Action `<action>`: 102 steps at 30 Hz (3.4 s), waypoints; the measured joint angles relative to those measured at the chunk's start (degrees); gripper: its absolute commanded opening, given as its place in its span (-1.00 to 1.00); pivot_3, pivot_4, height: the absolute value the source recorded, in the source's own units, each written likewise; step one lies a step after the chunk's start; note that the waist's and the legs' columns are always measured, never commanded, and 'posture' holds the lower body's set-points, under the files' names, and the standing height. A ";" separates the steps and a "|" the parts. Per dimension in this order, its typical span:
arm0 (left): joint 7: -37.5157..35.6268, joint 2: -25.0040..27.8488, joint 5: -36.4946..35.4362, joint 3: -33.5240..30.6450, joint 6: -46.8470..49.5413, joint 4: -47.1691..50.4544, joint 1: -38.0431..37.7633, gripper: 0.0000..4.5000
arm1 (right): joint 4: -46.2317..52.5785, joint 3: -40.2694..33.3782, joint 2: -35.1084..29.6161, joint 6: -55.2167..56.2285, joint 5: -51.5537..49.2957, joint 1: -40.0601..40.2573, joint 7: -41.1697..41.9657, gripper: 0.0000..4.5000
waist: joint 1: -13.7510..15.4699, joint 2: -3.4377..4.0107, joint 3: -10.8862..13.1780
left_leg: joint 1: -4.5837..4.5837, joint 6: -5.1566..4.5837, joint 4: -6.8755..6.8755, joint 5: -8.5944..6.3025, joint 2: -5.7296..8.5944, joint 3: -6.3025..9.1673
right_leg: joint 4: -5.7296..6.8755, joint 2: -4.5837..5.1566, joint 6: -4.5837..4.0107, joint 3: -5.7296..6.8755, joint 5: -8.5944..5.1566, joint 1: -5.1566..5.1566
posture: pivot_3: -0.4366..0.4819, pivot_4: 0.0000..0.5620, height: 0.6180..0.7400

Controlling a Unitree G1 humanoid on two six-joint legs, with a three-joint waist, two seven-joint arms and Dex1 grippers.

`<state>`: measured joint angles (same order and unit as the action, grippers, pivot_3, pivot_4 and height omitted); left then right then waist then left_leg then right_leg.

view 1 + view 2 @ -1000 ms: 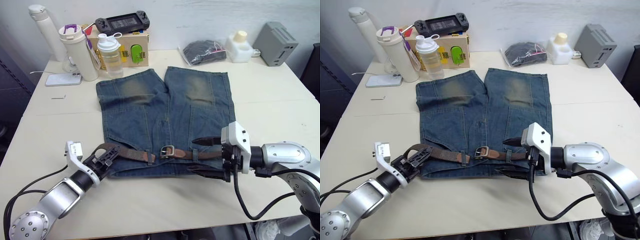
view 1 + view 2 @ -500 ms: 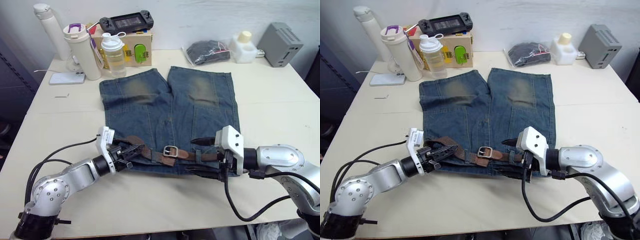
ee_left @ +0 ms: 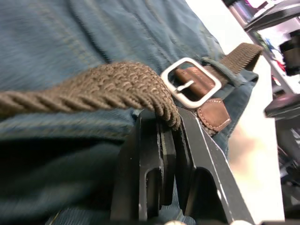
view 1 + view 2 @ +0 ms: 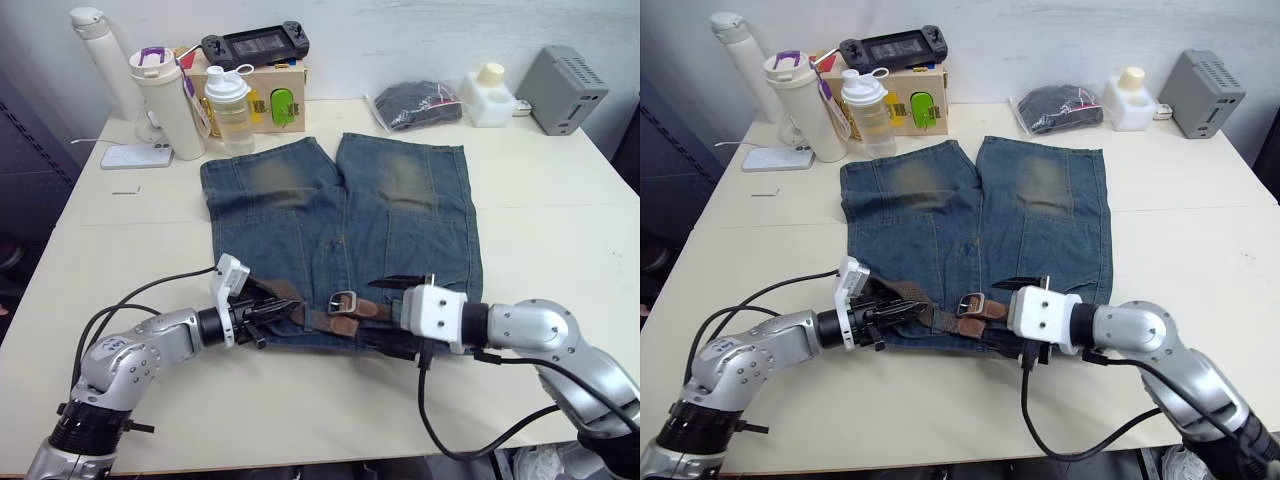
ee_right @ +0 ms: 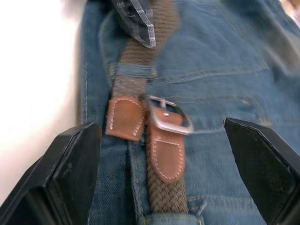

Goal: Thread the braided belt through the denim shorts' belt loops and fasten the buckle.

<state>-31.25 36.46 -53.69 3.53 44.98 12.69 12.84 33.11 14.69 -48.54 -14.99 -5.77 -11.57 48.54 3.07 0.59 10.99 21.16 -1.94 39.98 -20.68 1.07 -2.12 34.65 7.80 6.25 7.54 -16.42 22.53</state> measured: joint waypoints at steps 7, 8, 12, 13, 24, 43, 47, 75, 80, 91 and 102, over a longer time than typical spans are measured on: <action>-4.68 -1.91 4.36 -0.41 -0.33 -1.29 0.11 -1.00 | -5.84 4.80 2.42 16.82 16.04 0.96 -5.55 0.97 | 0.01 0.00 0.00 | -0.03 0.01 0.02 0.06 -0.01 0.02 | 0.04 0.00 0.00 -0.01 0.00 -0.02 | -0.05 -0.47 0.18; -4.91 -1.97 4.59 -0.60 -0.15 -1.29 0.05 -1.00 | -6.32 4.81 2.42 18.52 17.04 1.19 -5.85 0.97 | -0.01 0.00 0.00 | -0.03 0.01 0.02 0.06 -0.01 0.02 | 0.04 0.00 0.00 -0.01 0.00 -0.03 | -0.05 -0.47 0.18; -5.74 -2.04 5.50 -1.03 0.12 -1.37 -0.01 -1.00 | -7.48 4.80 3.21 22.52 20.10 1.29 -7.30 0.97 | -0.18 0.00 0.00 | -0.06 0.01 0.02 0.06 -0.05 0.02 | 0.05 -0.02 0.00 -0.01 0.00 -0.03 | -0.05 -0.47 0.18; -5.93 -2.18 5.80 -1.24 0.20 -1.40 0.01 -1.00 | -8.09 4.81 4.14 23.47 20.71 1.22 -7.67 0.97 | -0.18 0.01 0.00 | -0.05 0.01 0.02 0.06 -0.06 0.02 | 0.06 -0.04 -0.01 -0.01 0.00 -0.03 | -0.05 -0.47 0.18; -6.35 -3.83 7.08 -2.59 1.72 -1.44 0.07 -1.00 | -9.16 4.96 5.35 26.41 23.85 1.36 -7.02 -0.58 | -0.16 0.01 0.00 | -0.06 0.00 0.04 0.07 -0.07 0.03 | 0.10 -0.03 -0.01 -0.01 -0.01 -0.03 | -0.05 -0.47 0.18; -7.69 -1.22 7.83 -7.00 1.39 6.92 -6.03 0.94 | -8.56 4.38 6.53 25.25 24.02 2.68 -5.36 -1.00 | -1.04 0.01 0.00 | -0.05 0.06 0.03 0.03 -0.22 0.04 | 0.13 0.03 -0.07 -0.05 -0.04 -0.02 | -0.05 -0.47 0.18; -7.75 1.34 7.79 -9.23 0.89 12.90 -11.45 0.97 | -8.01 3.78 6.59 24.85 23.39 2.95 -5.34 -1.00 | -1.64 0.01 0.00 | -0.04 0.11 0.02 0.00 -0.28 0.06 | 0.12 0.01 -0.09 -0.03 -0.05 -0.02 | -0.05 -0.47 0.18; -1.03 3.63 35.33 3.12 -18.59 16.02 -18.39 -0.97 | -0.01 -16.39 2.03 4.97 2.47 -8.96 2.01 -1.00 | -0.99 0.41 -0.25 | -0.13 -0.06 0.04 -0.09 -0.18 0.05 | 0.08 0.39 -0.11 0.07 -0.06 -0.08 | -0.05 -0.47 0.18; -1.44 2.72 36.12 3.39 -21.28 14.64 -18.38 -0.97 | -5.32 -17.19 1.51 5.40 1.84 -9.36 2.04 -1.00 | -0.53 0.40 -0.24 | -0.09 -0.12 0.04 -0.05 -0.07 0.02 | 0.13 0.48 -0.10 0.08 -0.05 -0.05 | -0.05 -0.47 0.18; -8.08 1.35 24.71 -8.14 -19.58 11.81 -17.60 0.50 | -5.35 -12.89 2.87 6.97 3.57 -9.48 0.72 -1.00 | -1.25 0.25 -0.12 | 0.02 -0.13 0.05 -0.02 -0.09 0.03 | 0.31 0.43 -0.10 0.13 -0.05 0.06 | -0.05 -0.47 0.18; -12.08 7.21 1.46 -19.06 -3.56 15.55 -11.17 0.50 | -5.43 -8.65 3.93 10.06 6.59 -10.26 0.69 -1.00 | -1.77 0.02 0.03 | 0.02 -0.12 0.06 -0.02 -0.12 0.02 | 0.34 0.18 -0.07 0.11 -0.04 0.01 | -0.05 -0.47 0.18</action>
<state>-43.33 43.67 -52.23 -15.53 41.42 28.24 1.67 27.68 6.04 -44.61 -4.93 0.83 -21.83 49.23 1.30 0.61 11.02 21.18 -2.06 40.05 -20.70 0.95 -2.11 35.00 7.98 6.18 7.64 -16.46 22.54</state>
